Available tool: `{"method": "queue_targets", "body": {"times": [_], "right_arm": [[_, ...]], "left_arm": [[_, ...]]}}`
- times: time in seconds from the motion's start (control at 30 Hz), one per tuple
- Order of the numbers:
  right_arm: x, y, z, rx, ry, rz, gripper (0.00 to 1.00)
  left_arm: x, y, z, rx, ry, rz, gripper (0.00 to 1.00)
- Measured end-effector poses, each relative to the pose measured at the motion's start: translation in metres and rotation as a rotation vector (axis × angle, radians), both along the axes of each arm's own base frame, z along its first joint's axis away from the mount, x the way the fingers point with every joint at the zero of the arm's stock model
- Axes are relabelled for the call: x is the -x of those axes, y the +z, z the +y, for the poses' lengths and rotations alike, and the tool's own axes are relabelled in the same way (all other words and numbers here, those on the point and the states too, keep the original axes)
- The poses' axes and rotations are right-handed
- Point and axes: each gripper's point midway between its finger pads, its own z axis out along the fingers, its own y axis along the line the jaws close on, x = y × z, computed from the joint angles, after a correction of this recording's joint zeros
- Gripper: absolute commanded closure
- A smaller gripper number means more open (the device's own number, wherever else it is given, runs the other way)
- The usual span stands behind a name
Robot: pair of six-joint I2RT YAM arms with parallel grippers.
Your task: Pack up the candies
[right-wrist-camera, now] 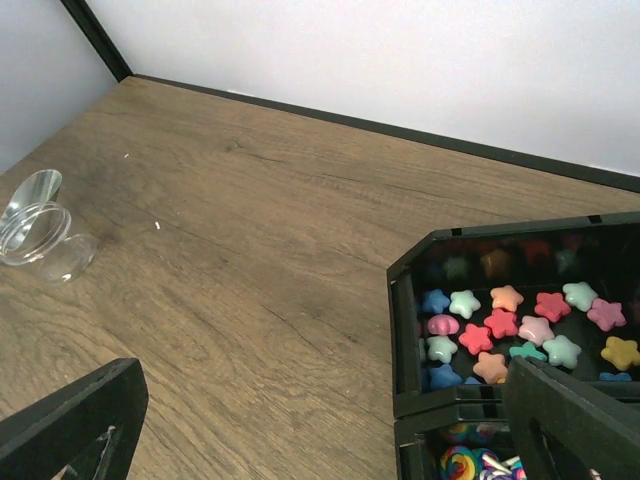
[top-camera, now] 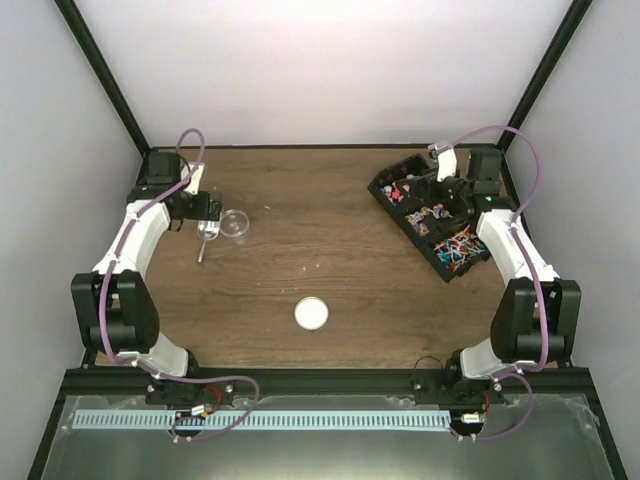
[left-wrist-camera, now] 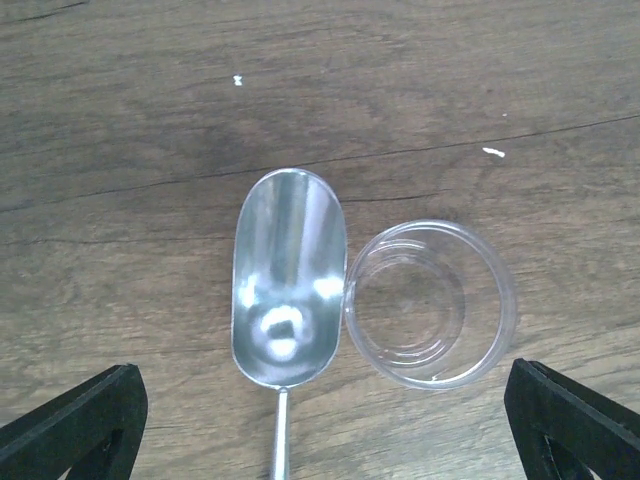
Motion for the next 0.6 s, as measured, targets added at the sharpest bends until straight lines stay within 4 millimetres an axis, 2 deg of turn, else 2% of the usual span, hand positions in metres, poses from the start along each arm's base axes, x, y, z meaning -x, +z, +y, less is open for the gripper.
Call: {"method": "queue_targets", "body": {"times": [0.13,0.2,0.3,0.37,0.53,0.6], "right_arm": [[0.001,0.0,0.003,-0.006,0.014,0.001,0.0],[0.002,0.0,0.005,-0.008,0.022,0.004,0.0],[-0.001,-0.003,0.012,-0.009,0.041,0.013,0.0],[-0.005,-0.004,0.021,-0.006,0.062,0.014,0.0],[-0.008,-0.004,0.039,-0.002,0.109,0.013,0.0],[-0.009,-0.004,0.041,-0.002,0.115,0.012,0.0]], "left_arm": [[0.002,-0.003,0.01,-0.018,0.013,0.006,0.0],[0.006,-0.008,0.022,-0.018,0.026,0.017,0.0],[0.016,-0.024,0.048,-0.038,0.056,0.052,0.0],[0.025,-0.039,0.056,-0.056,0.053,0.079,0.0],[0.059,-0.084,0.051,-0.093,-0.032,0.156,0.07],[0.066,-0.096,0.05,-0.1,-0.06,0.169,0.1]]}}
